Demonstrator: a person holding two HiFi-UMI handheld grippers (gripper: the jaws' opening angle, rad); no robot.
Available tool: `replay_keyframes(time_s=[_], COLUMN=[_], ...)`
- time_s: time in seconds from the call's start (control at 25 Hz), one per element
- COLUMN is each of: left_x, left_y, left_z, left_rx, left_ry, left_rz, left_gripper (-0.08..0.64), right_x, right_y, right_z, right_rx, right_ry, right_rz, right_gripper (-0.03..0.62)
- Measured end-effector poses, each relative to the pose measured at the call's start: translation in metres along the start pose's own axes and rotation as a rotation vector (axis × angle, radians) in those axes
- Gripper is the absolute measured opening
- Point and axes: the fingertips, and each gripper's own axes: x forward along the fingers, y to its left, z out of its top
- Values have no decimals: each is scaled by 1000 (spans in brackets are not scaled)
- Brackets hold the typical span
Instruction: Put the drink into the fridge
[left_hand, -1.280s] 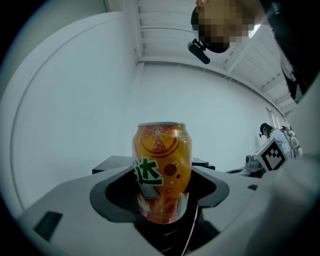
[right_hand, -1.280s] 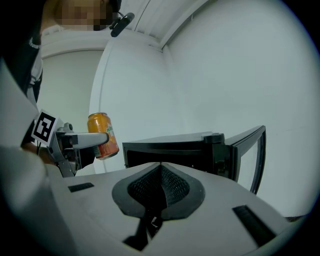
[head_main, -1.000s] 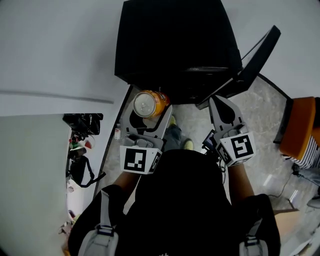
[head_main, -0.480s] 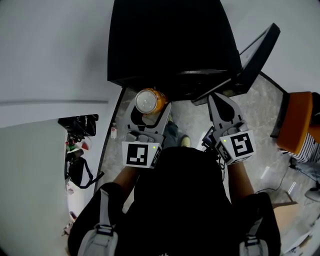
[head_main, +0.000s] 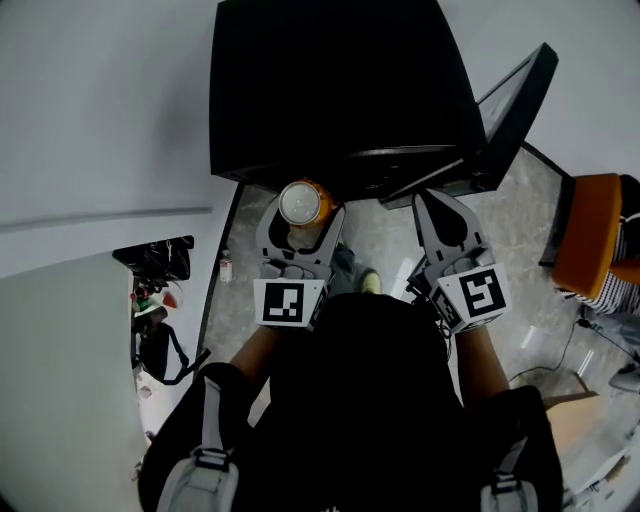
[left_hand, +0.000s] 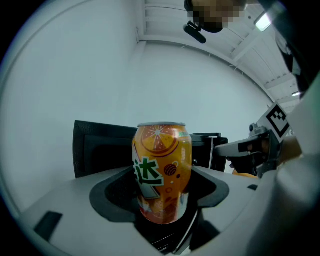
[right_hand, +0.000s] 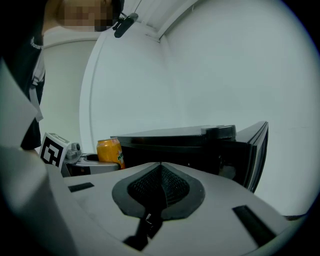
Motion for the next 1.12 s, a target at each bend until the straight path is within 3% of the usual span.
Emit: replay_keyframes(time_s=[0.56, 0.76, 1.12], left_x=[27, 37, 58], left_y=[19, 28, 37], left_z=[-33, -38, -25], left_rx=[-22, -23, -37], left_ry=[78, 97, 51], left_rz=[-30, -38, -58], left_gripper=[330, 330, 330], right_x=[14, 23, 25], right_y=[2, 1, 2], right_z=[-1, 11, 10], right_rx=[3, 5, 4], right_ry=[30, -18, -7], right_rz=[-40, -75, -109], right_gripper=[12, 12, 12])
